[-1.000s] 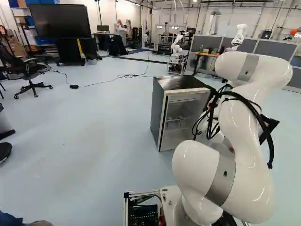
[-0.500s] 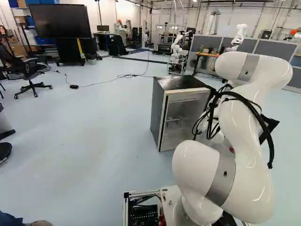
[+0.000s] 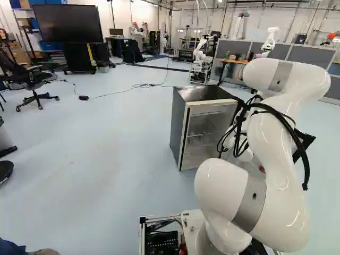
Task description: Grab a drink from the fridge
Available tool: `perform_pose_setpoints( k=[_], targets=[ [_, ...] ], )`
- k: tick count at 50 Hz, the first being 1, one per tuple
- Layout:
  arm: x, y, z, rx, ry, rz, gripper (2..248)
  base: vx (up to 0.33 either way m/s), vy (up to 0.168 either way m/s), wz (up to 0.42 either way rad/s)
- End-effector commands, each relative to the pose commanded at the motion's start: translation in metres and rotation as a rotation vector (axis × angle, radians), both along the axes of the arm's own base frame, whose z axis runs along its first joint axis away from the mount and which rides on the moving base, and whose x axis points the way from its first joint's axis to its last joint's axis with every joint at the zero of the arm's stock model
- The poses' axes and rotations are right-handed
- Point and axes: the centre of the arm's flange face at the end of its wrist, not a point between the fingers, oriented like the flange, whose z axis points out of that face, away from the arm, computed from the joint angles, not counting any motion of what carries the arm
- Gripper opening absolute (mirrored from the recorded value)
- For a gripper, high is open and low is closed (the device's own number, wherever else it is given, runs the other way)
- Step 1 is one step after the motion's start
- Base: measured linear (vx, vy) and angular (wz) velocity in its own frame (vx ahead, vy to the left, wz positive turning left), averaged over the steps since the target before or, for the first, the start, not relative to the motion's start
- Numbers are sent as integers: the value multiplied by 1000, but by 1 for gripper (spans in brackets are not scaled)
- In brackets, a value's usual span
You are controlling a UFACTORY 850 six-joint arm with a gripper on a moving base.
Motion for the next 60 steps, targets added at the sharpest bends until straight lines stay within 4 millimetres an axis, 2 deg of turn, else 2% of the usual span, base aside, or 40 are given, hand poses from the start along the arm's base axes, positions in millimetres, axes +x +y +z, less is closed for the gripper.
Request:
perform_pose_setpoints(
  k=[18,35,60],
  targets=[
    [0,0,1,-1,-1,0,91,0,0,0],
    [0,1,18,-14,-15,1,91,0,0,0],
    [-11,14,26,-2,-2,5,91,0,0,0]
  ],
)
